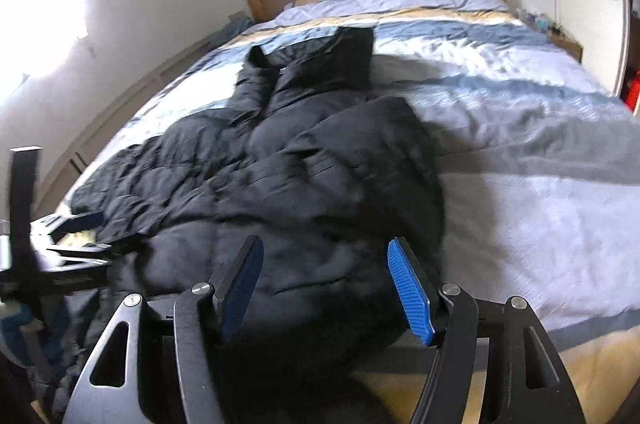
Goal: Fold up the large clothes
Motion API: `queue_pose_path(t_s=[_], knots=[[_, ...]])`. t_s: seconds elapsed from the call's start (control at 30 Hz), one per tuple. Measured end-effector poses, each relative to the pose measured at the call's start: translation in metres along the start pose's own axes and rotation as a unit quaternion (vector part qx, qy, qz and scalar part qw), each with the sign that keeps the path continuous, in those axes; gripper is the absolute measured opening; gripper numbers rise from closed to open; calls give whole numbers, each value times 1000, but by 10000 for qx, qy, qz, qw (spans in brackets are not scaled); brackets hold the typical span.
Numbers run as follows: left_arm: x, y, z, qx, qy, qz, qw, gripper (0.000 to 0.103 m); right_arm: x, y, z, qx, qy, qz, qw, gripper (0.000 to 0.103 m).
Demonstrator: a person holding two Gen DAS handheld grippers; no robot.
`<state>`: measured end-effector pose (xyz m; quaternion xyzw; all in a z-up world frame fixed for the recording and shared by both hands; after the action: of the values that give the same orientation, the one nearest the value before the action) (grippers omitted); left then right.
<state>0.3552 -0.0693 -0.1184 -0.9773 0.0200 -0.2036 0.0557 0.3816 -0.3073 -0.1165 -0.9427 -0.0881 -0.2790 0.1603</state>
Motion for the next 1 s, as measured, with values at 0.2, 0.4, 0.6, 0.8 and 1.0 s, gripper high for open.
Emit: queue_pose_path(t_s=[0.2, 0.4, 0.6, 0.8, 1.0], knots=[[-17, -7, 1, 107, -212, 77, 9997, 93, -27, 1, 8, 2, -383, 249, 9990, 64], [-27, -36, -38, -44, 78, -58, 9999, 93, -35, -6, -30, -99, -143, 421, 9990, 64], [-52, -75, -76, -419, 180, -257, 9986, 93, -47, -30, -75, -135, 214, 515, 9983, 70], [-72, -115, -106, -659, 416, -514, 9956, 93, -60, -59, -107, -158, 444, 581, 9972, 74], [-93, -169, -132, -1050, 674, -976, 9874, 93, -75, -95, -130, -159, 569, 474, 9971, 80]])
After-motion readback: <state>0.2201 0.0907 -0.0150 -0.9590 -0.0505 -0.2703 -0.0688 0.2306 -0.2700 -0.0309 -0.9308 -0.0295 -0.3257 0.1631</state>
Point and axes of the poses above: each gripper's, at about its wrist camera, not at the fingertips, and z roughly the way its jaws point, y to its right, x to its top, the point moved 6 cm from there along z, roughly the way its jaws point, and after that the axes turned 8 degrees about -y, right-handed, at the moved point
